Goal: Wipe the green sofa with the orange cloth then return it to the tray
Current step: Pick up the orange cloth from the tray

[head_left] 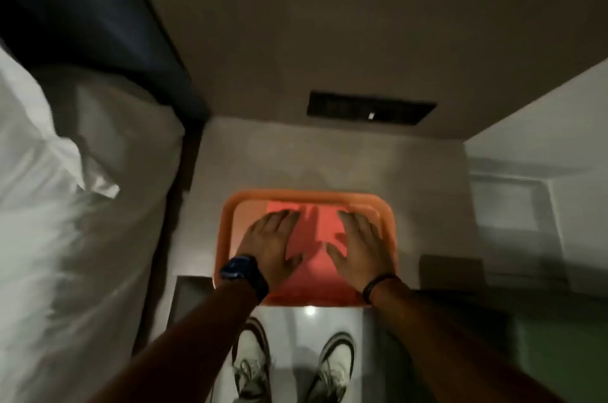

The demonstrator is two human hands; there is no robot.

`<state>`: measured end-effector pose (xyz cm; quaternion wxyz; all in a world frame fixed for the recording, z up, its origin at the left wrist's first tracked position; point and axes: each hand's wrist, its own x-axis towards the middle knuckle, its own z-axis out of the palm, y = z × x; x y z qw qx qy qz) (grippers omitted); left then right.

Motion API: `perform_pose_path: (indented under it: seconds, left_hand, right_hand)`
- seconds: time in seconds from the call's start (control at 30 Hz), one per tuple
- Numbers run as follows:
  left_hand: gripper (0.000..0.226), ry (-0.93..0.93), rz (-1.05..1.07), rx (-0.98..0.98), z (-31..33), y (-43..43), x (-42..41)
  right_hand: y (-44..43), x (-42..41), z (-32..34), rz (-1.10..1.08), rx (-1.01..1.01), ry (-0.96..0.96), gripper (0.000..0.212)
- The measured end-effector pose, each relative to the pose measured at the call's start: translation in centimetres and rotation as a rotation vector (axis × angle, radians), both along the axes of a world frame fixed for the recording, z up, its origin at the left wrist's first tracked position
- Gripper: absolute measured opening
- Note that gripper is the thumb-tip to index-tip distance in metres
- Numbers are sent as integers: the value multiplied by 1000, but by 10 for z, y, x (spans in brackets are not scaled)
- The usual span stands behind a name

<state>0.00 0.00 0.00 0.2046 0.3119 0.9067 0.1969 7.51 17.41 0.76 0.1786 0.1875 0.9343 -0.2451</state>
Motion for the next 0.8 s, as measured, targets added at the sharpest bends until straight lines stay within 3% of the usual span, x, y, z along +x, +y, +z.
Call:
perform_pose_path:
  seconds: [0.17,0.37,0.5,0.73,0.8]
  left_hand:
    - [69,53,-16,-155,-67,18,-37]
    - [67,59,-111,-288,-98,34,-49]
    - [67,127,-137,-355,-106,35,-55]
    - [58,72,-206,-417,-97,37,-72]
    - [57,73,-195,-390,-79,38,-68]
  right_hand:
    - [23,-32,-67,47,135,-44,63]
    - [31,-45,-97,187,287,-257,72]
    - [37,-54,-100,227,179,-269,61]
    - [36,-38,-73,237,-93,-61,23]
    - [40,-29,-58,225,-114,-22,22]
